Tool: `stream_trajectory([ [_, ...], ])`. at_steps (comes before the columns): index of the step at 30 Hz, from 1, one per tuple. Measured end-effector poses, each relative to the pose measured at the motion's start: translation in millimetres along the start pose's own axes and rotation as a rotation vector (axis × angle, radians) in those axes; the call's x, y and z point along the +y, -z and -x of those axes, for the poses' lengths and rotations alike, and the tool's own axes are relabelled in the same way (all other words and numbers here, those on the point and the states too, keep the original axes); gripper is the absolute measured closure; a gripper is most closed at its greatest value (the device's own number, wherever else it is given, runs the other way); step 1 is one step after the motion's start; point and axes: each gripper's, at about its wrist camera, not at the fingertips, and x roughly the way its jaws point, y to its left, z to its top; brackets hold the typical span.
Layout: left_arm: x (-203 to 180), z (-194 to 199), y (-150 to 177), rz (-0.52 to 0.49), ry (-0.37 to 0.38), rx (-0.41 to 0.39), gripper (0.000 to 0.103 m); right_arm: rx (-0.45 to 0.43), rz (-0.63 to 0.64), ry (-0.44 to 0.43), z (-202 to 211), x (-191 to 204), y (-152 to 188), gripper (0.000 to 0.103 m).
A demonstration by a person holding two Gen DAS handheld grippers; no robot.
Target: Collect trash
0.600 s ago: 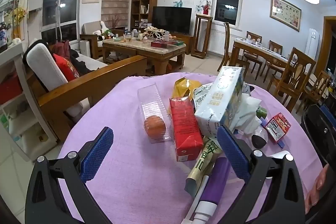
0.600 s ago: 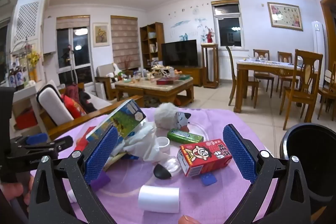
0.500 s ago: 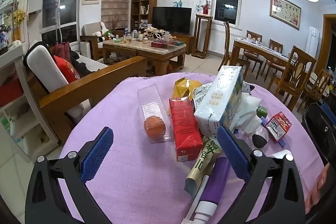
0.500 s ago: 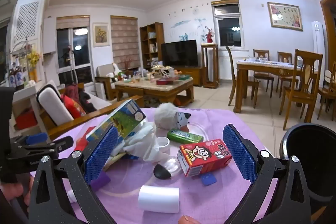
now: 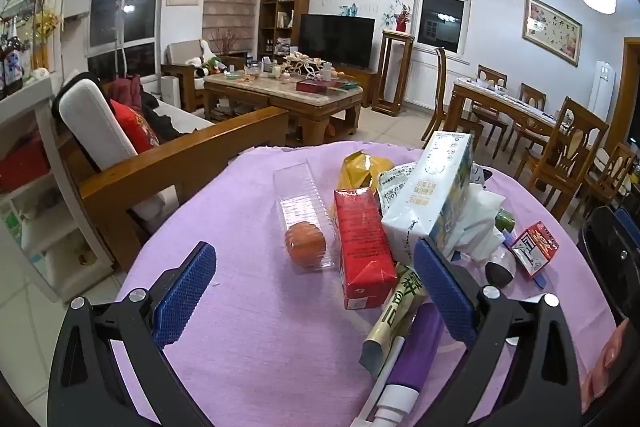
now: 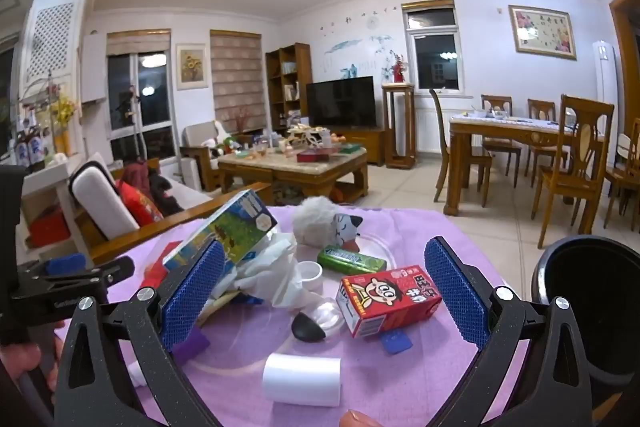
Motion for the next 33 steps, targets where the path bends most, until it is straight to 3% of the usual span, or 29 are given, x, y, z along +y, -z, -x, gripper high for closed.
stream_trajectory([
  [33, 11.8, -2.3, -0.3, -0.023, -0.015, -0.006, 0.005, -0.002, 0.0, -0.001, 0.0, -0.1, -0.1, 0.004],
])
